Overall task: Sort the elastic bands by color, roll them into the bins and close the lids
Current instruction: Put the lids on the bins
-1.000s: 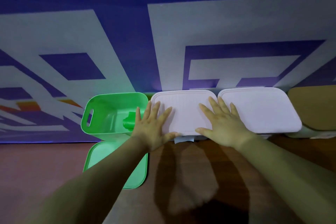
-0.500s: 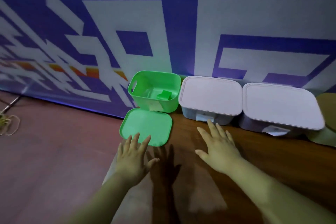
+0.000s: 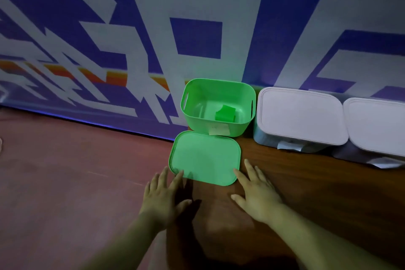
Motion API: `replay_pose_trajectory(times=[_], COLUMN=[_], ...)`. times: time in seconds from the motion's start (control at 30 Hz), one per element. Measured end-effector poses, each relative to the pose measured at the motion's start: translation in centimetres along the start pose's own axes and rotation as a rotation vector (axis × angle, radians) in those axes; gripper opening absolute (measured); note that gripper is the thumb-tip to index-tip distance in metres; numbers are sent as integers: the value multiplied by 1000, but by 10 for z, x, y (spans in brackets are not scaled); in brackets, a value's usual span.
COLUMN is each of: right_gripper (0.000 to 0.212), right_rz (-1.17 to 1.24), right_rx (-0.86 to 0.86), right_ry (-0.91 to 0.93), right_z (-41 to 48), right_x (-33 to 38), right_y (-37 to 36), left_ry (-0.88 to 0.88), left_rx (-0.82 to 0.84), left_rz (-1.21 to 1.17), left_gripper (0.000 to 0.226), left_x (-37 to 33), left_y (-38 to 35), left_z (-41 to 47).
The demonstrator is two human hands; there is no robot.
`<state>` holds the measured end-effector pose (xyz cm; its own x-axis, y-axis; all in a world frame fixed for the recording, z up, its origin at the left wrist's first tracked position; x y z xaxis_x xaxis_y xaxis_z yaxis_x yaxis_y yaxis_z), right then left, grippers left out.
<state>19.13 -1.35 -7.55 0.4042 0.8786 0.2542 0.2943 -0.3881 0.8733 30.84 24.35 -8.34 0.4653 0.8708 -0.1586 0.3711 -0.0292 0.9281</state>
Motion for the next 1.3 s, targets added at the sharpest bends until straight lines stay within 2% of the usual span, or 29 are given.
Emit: replay_pose_trajectory(times=[0.17,0.33,0.5,0.57,0.67,0.77,0.9,1.03,1.13,1.2,1.3], right_gripper=[77,62,57,45,39,35,27,28,32,31,28], right_rz=[22,26,-26,-67,-128,-102,28,189,331,422,748], right_rx=[-26,-79,-229,-327,-446,-485,-607,-843,-866,-912,-892], right_ry=[-44,-15,21,81,151,172,278,364,327,283,132], right_z=[25,41,41,36,26,19,14,-2,-9,-13,-13], right_x=[16,28,25,26,32,34,38,49,59,64,66], right_y=[-20,-28,-30,-22,-3,15,48,90,122,142,163], left_ry=[-62,-90,-93,-98,-112,-101,-84,-27,6,-53,-179], left_rx=[16,90,-24,-88,-192,-252,-368,-445,-484,-511,-463], left_rz=[-68,-181,-155,-157,-236,-352,-443,-587,-698,-721,-701], left_gripper=[91,88,82,77,66,58,58,66,75,81,89], left_x=[20,22,27,28,26,21,13,4,-4,-12,-26], left_y=[-5,-16,-17,-11,6,20,45,76,97,111,125], left_z=[50,70,71,70,68,64,56,48,43,41,41])
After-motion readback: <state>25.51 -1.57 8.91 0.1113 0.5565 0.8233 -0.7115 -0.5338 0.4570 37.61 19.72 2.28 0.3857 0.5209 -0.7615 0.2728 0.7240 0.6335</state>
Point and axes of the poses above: each hand's wrist, its own z-axis towards the middle knuckle, its own y-axis out of the back of the hand, x = y × z, the point moved 4 cm from there along z, towards the middle knuckle, and after that the axes turned 7 degrees about -x, right-handed, at the moved point
